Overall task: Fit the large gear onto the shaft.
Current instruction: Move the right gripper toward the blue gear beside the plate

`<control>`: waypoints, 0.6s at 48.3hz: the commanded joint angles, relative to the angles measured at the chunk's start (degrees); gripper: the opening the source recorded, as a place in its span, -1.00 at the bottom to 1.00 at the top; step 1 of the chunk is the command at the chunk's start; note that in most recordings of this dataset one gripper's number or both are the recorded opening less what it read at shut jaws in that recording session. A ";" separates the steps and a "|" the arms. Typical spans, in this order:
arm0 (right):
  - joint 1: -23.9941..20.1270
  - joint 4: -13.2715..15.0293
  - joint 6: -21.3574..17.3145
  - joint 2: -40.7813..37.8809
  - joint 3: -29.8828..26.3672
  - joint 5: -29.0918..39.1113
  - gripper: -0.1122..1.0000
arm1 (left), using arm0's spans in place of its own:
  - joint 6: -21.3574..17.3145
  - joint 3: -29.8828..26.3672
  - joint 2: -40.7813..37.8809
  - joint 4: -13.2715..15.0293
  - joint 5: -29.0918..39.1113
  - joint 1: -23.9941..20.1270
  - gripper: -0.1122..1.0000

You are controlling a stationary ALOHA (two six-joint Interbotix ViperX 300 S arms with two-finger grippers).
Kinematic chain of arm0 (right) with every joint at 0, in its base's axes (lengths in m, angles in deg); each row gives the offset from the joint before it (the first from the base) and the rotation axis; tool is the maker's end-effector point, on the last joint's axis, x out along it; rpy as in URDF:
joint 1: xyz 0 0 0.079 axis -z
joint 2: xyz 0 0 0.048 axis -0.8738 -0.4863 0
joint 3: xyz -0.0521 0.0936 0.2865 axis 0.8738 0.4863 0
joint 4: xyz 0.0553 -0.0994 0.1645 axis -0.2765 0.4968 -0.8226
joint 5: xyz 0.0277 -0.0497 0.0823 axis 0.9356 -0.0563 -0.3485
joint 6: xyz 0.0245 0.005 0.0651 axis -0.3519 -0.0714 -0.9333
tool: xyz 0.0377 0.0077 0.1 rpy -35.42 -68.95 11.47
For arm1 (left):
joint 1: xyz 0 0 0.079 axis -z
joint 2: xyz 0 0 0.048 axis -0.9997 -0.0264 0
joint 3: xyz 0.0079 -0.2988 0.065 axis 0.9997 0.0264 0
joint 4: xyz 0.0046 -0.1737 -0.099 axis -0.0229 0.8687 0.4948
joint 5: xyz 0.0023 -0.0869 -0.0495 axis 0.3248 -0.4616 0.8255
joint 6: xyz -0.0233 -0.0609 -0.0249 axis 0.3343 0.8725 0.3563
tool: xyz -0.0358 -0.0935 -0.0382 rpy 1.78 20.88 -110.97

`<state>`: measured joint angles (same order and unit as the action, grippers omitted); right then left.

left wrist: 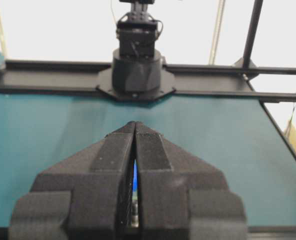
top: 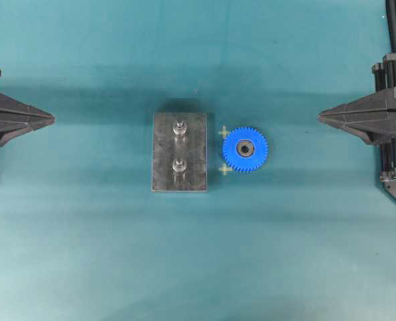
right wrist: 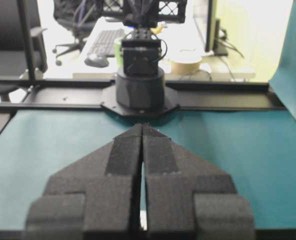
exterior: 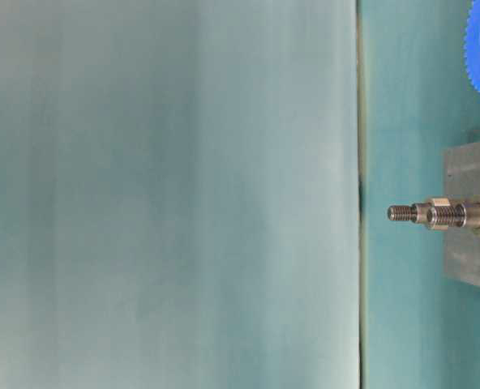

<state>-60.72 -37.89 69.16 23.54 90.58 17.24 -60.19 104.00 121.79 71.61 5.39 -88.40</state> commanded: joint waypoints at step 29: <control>7.03 -6.42 -4.31 -13.80 -13.27 40.78 -0.78 | -1.67 -16.00 -26.37 -0.97 20.65 -0.26 -0.80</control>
<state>-54.57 -45.27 65.20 13.44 80.56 56.18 -61.07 90.20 96.56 70.82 24.99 -88.58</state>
